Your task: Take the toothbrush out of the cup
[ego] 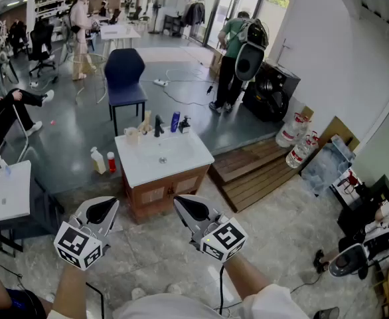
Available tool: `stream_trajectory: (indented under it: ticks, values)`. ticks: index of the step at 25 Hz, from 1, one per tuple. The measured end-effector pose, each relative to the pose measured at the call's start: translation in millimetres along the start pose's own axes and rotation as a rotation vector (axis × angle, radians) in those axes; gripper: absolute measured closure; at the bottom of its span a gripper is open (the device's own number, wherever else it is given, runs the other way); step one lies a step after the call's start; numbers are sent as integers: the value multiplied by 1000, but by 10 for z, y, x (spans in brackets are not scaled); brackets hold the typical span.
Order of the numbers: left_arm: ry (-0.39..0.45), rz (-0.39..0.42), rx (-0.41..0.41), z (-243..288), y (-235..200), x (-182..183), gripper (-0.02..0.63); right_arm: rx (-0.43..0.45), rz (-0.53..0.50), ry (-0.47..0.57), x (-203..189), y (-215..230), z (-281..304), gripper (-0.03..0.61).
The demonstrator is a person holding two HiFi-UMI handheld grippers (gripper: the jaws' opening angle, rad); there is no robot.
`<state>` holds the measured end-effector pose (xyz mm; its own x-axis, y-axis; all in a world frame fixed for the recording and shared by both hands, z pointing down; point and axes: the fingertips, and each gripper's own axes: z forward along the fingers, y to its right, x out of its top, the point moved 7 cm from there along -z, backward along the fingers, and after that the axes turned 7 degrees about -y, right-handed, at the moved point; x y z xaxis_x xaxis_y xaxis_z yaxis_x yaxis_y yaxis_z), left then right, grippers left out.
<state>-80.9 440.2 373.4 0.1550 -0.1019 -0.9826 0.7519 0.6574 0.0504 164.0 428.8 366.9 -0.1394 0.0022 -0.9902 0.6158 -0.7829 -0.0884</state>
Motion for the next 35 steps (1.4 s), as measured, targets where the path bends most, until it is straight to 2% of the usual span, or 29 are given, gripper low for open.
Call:
stream_trajectory:
  ticks: [18,35]
  values:
    - [-1,-7,-13,29,-201,-46,609,-10,22,-3,-16,40,190,578]
    - [2,-2,-63,-18,-588,-190,609,-49,19,-16,-83,-162,559,578]
